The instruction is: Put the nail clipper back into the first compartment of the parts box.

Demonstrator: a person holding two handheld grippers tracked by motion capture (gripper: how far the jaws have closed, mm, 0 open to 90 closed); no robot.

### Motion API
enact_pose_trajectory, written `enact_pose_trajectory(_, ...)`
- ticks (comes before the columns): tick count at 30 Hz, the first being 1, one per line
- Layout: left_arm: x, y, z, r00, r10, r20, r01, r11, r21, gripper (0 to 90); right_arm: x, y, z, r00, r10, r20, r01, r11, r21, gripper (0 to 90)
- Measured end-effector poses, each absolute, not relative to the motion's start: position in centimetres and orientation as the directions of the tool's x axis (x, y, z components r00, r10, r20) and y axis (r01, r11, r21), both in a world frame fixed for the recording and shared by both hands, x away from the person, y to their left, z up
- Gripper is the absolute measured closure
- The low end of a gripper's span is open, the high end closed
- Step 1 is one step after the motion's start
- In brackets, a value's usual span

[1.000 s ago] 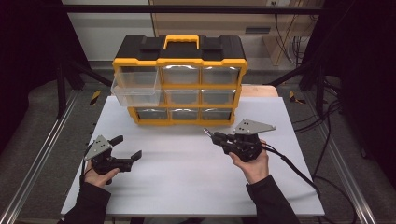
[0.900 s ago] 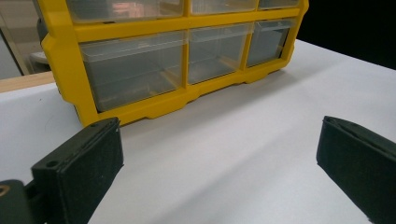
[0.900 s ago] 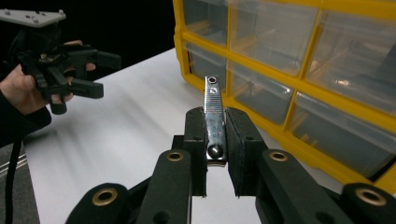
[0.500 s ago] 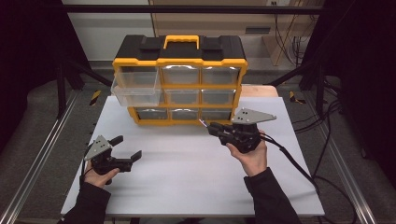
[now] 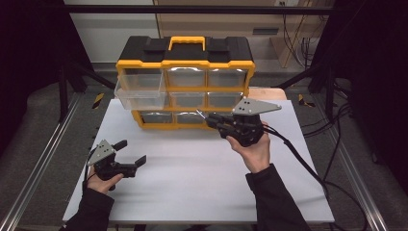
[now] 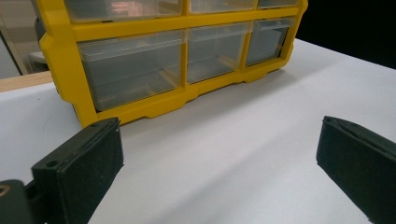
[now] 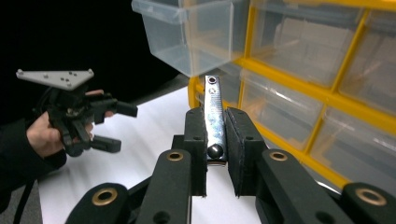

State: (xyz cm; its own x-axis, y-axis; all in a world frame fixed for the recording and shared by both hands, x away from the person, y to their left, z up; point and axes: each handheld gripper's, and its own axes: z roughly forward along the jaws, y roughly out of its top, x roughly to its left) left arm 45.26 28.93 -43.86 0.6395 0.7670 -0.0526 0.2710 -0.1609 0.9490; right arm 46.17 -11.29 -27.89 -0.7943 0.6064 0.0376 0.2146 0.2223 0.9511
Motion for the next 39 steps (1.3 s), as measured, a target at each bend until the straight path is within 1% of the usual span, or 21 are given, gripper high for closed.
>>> enact_pose_trajectory(11,45.3,28.9,-43.9,0.642,0.765,-0.052,0.272,-0.165,0.948,0.4,47.9,-9.4,-25.8,-0.8,0.599,0.024,0.193,0.22,0.956,79.3)
enact_pose_trajectory(33,45.3,29.0,-43.9,0.644,0.763,-0.056,0.273,-0.161,0.948,0.4,50.8,-5.7,-23.3,-0.814,0.581,0.008,0.166,0.219,0.961,79.3)
enact_pose_trajectory(39,45.4,28.9,-44.0,0.646,0.762,-0.051,0.277,-0.171,0.946,0.4,51.7,-4.9,-22.8,-0.817,0.576,0.015,0.172,0.219,0.961,79.3)
